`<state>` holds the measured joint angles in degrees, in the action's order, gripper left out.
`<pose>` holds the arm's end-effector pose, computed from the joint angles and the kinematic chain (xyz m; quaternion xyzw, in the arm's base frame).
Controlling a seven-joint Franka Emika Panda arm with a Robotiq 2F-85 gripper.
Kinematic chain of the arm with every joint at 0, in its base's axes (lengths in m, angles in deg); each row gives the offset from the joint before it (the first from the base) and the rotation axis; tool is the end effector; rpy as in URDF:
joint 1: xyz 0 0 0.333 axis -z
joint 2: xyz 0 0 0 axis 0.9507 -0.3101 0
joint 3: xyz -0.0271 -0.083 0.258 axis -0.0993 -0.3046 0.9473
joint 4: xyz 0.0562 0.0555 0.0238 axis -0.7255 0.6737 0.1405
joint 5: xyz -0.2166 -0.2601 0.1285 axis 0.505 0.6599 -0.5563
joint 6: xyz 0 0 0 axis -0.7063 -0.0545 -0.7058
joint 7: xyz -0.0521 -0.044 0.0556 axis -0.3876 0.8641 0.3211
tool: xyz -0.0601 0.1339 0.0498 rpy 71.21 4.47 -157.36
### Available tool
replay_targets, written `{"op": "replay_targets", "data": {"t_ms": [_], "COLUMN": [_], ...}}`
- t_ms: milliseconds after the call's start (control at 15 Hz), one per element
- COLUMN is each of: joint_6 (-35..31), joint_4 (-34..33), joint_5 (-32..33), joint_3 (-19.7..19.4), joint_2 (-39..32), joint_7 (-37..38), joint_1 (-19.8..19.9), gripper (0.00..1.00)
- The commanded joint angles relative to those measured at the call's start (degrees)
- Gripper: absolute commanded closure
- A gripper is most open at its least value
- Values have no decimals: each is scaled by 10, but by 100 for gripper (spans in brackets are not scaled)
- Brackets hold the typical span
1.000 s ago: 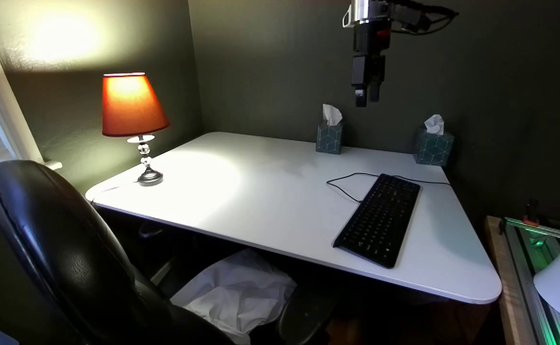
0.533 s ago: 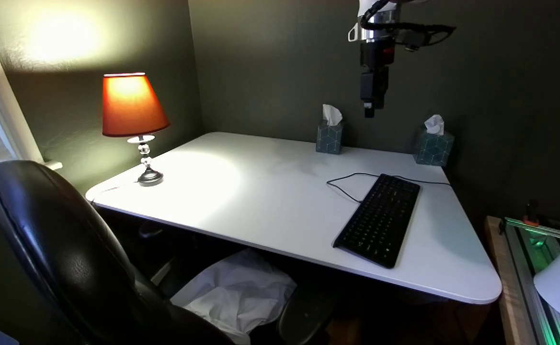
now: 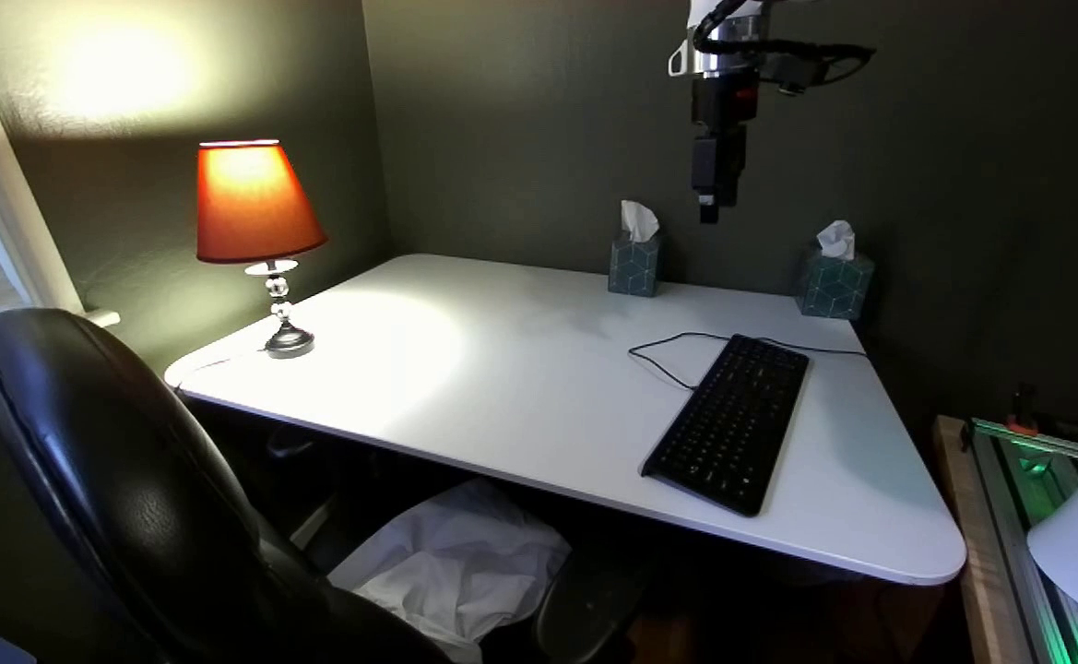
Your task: Press the up arrow key on the keyboard
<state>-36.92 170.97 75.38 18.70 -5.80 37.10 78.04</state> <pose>0.4313 -0.1159 0.3566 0.9985 -0.0026 -0.0394 0.0369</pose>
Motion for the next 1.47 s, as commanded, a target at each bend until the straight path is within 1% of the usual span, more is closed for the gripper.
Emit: {"op": "replay_targets", "data": {"t_ms": [0, 267, 400, 533, 867, 1000, 1133, 1267, 1400], "joint_6": [-13, -31, -50, -62, -176, -216, -238, -247, -239], "joint_4": [26, 64, 83, 96, 127, 134, 134, 128, 121], "joint_5": [45, 88, 104, 121, 159, 165, 162, 149, 152], "joint_3": [2, -18, -28, -33, -48, -53, -57, -62, -66], "joint_2": [16, -2, -12, -25, -68, -89, -112, -135, -155], "joint_7": [11, 26, 34, 61, 39, 32, 29, 16, 9], "joint_1": [9, 35, 48, 61, 74, 76, 78, 79, 80], "gripper": [0, 0, 0, 0, 0, 0, 0, 0, 0]}}
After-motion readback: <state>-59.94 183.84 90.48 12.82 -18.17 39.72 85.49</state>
